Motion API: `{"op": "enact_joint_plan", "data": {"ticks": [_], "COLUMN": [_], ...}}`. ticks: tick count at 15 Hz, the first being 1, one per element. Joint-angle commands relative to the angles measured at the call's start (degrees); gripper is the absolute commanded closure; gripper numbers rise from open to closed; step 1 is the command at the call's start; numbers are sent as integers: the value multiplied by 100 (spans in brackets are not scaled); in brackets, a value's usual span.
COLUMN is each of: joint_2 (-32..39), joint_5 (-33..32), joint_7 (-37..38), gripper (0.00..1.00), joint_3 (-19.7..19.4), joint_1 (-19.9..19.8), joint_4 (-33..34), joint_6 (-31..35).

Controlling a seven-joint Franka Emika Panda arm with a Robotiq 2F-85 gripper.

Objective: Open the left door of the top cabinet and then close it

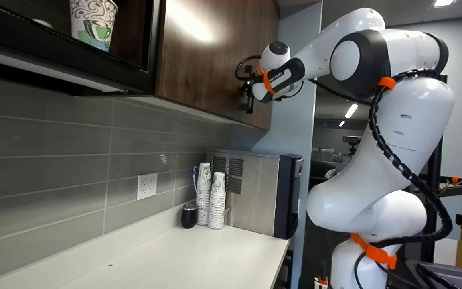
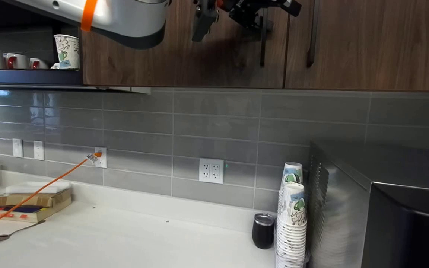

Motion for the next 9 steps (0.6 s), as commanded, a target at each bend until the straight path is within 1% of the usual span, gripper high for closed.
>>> {"op": "enact_joint_plan", "data": {"ticks": [1, 3, 9], "joint_2": [-422, -516, -859], "joint_5": [39, 176, 180], "joint_7": [-453, -905, -1486], "gripper": [0, 0, 0], "joint_3": [-475, -804, -1458], "joint_1": [339, 746, 1314], "joint_4": [-469, -656, -1097], "joint_6": [-116, -98, -169]}}
